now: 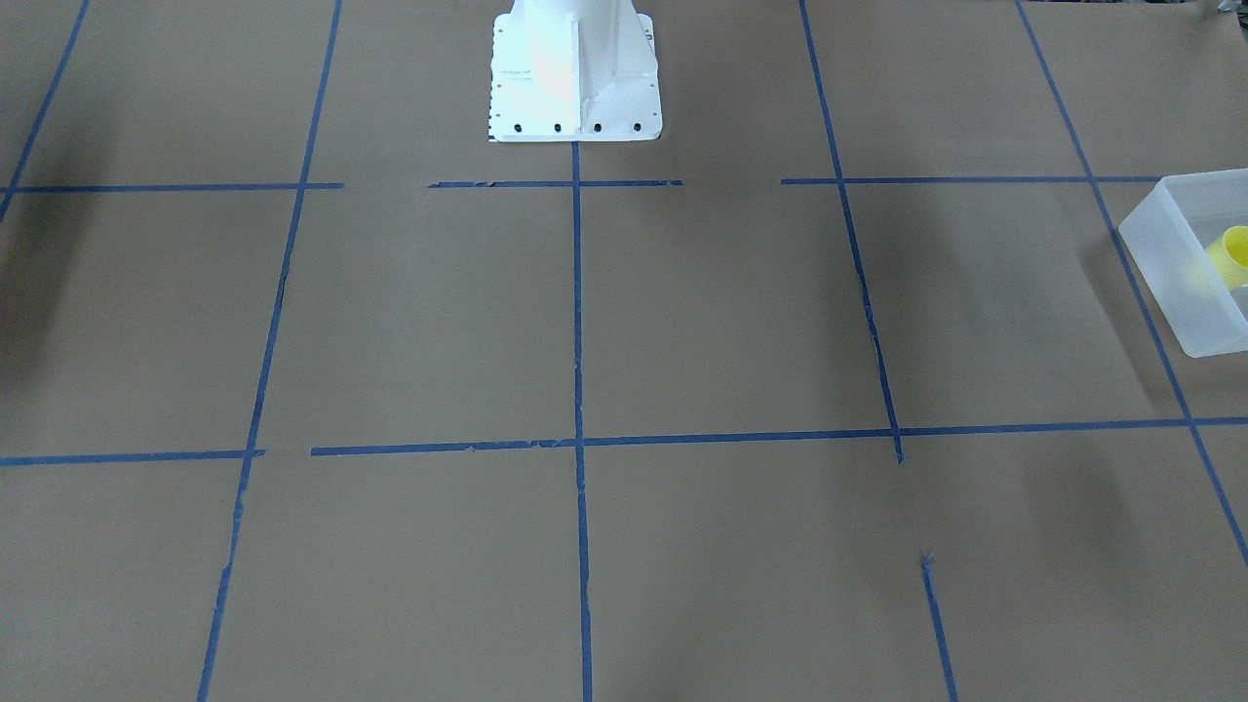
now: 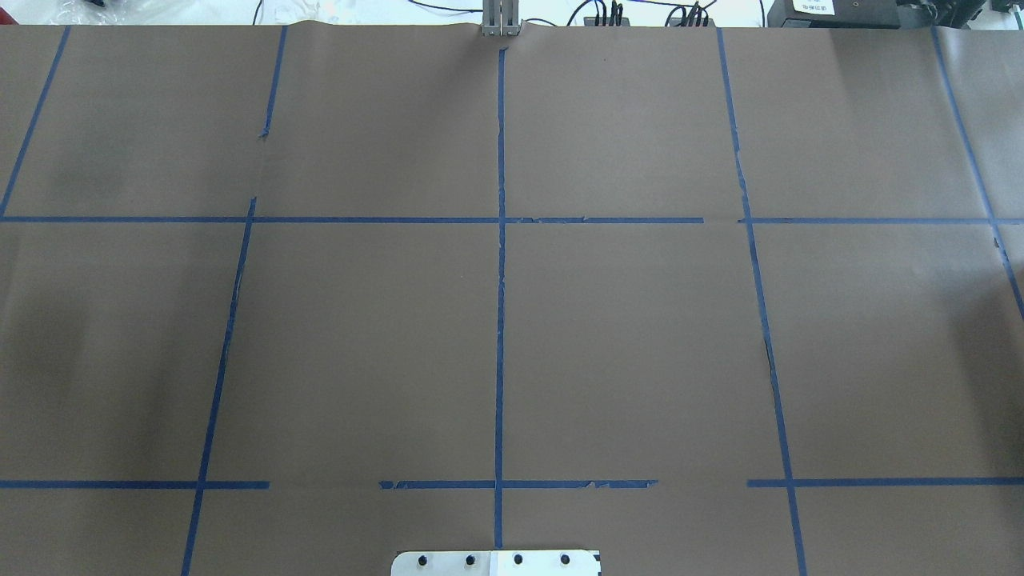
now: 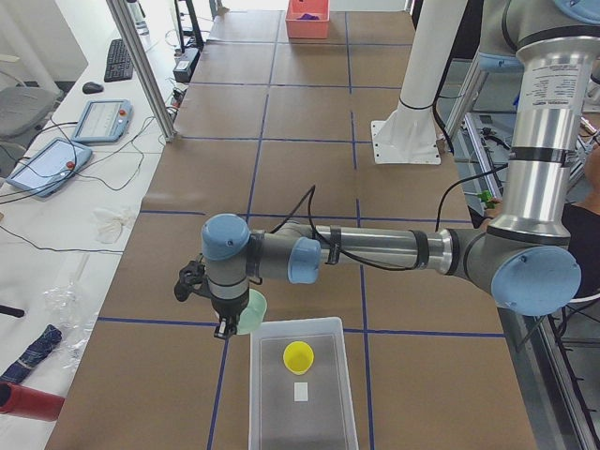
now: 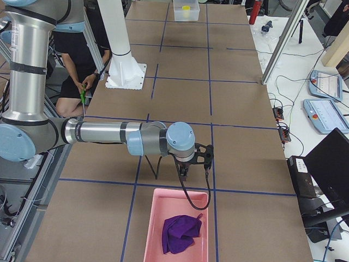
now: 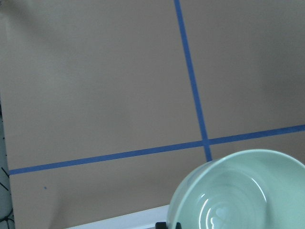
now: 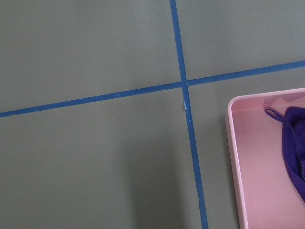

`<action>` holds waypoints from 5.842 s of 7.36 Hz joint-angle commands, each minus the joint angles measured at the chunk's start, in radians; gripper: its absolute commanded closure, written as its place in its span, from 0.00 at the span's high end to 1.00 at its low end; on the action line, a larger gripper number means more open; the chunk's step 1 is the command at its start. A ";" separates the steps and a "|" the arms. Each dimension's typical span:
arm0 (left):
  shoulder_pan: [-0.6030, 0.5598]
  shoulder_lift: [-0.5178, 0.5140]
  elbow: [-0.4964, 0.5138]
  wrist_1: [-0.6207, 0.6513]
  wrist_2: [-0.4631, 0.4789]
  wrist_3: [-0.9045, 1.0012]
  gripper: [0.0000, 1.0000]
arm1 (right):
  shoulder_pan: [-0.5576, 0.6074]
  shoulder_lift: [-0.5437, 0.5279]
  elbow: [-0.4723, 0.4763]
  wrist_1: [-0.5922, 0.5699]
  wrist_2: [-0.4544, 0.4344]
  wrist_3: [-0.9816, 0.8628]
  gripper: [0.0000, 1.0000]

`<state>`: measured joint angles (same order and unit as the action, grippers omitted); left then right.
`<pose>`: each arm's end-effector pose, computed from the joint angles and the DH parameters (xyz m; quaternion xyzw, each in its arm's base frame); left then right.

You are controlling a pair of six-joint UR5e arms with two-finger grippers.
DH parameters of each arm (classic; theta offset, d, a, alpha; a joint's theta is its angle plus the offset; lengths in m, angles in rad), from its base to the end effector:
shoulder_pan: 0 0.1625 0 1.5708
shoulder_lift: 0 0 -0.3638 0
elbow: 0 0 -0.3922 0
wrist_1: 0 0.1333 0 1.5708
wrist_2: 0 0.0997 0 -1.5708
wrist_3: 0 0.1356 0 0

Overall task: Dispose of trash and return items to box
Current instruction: 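Lower the green bowl into the clear box with the left gripper, then release the bowl and withdraw the left gripper from the box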

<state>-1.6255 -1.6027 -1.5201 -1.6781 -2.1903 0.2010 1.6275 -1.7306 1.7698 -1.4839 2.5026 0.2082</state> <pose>-0.0825 -0.5091 0.6346 0.0806 0.2967 0.0830 0.9479 0.0495 -0.4410 0.5740 0.0222 -0.4513 0.0897 0.8876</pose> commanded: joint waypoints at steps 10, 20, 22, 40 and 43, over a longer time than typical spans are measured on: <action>-0.114 0.199 0.216 -0.364 0.123 0.132 0.99 | -0.003 -0.001 -0.004 -0.001 0.001 0.000 1.00; -0.084 -0.006 -0.121 0.012 -0.091 -0.193 1.00 | -0.023 0.005 -0.006 -0.001 -0.011 0.000 1.00; 0.002 -0.006 -0.149 0.021 -0.161 -0.274 1.00 | -0.021 0.009 -0.006 -0.001 -0.008 0.000 1.00; 0.058 0.121 -0.192 0.017 -0.151 -0.311 1.00 | -0.021 0.019 0.000 -0.001 -0.011 0.010 1.00; 0.059 0.122 -0.192 0.017 -0.151 -0.311 1.00 | -0.023 0.019 -0.001 -0.001 -0.011 0.010 1.00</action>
<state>-1.5664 -1.4808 -1.7119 -1.6613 -2.3408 -0.1106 1.6052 -1.7119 1.7695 -1.4849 2.4912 0.2178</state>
